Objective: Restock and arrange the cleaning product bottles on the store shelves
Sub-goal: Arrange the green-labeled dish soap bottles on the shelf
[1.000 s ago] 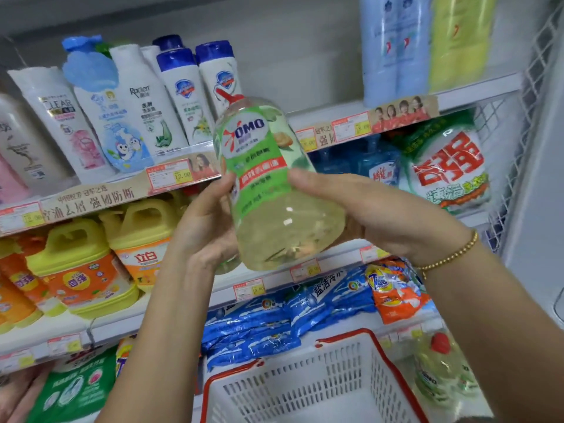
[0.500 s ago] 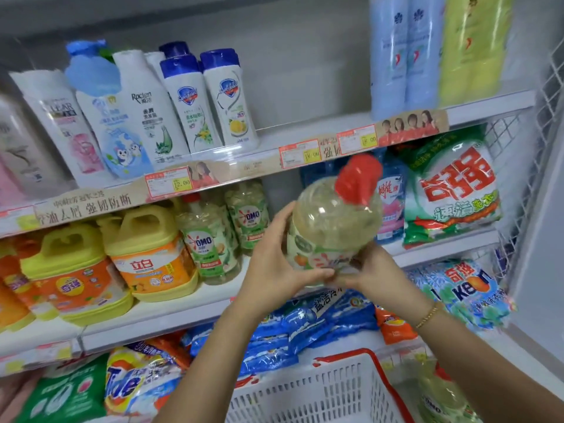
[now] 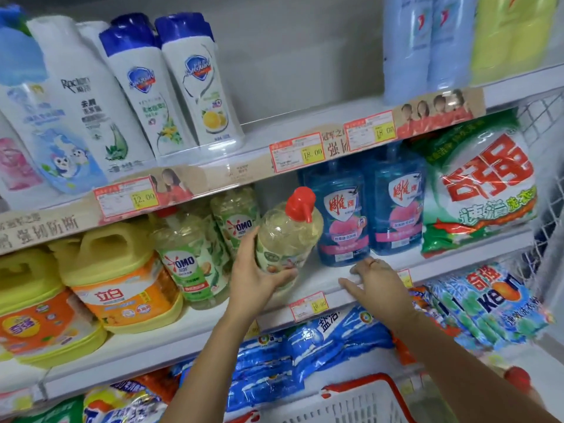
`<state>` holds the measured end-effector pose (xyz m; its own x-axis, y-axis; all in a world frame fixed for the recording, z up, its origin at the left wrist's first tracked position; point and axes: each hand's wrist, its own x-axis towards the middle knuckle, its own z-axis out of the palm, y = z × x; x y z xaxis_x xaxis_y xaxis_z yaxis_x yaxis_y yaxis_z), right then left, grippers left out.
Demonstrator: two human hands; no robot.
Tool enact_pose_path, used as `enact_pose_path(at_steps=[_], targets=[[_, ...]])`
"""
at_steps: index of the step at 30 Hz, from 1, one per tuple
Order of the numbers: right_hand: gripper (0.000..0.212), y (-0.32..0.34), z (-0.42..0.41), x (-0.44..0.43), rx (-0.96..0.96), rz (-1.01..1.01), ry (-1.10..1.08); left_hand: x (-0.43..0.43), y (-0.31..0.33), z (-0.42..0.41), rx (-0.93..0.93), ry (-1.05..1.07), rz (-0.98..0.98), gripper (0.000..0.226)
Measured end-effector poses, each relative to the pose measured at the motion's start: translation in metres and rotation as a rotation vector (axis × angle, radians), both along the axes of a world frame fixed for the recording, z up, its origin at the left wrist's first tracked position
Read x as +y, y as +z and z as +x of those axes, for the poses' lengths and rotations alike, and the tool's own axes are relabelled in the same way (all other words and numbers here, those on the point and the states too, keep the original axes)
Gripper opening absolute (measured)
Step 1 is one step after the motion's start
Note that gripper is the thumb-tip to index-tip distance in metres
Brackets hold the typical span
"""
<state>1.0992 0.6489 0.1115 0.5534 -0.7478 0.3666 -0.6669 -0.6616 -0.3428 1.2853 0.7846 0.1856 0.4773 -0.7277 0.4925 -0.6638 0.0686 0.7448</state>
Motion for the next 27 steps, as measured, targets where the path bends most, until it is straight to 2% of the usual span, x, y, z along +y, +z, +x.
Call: enact_pose_path(at_steps=[2,5,10,14,17,23,27], targets=[[0.051,-0.017,0.001,-0.006,-0.071,-0.127,-0.004,-0.016,-0.005,0.003,0.084,-0.007,0.011,0.086],[0.046,-0.027,0.004,-0.009,-0.131,-0.170,-0.002,-0.035,-0.010,0.010,0.231,-0.009,0.012,0.076],[0.037,-0.039,0.008,-0.016,-0.225,-0.236,0.009,-0.055,-0.017,0.023,0.370,-0.018,0.066,0.056],[0.035,-0.043,0.010,-0.021,-0.258,-0.278,0.010,-0.059,-0.022,0.025,0.356,0.026,0.075,0.043],[0.033,-0.044,0.011,-0.020,-0.276,-0.284,0.010,-0.063,-0.028,0.017,0.280,0.142,0.049,0.036],[0.031,-0.041,0.013,-0.022,-0.291,-0.279,0.015,-0.083,-0.027,-0.006,0.237,0.407,0.157,0.050],[0.031,-0.044,0.012,-0.024,-0.285,-0.286,0.024,-0.085,-0.032,-0.040,0.437,0.446,0.213,0.073]])
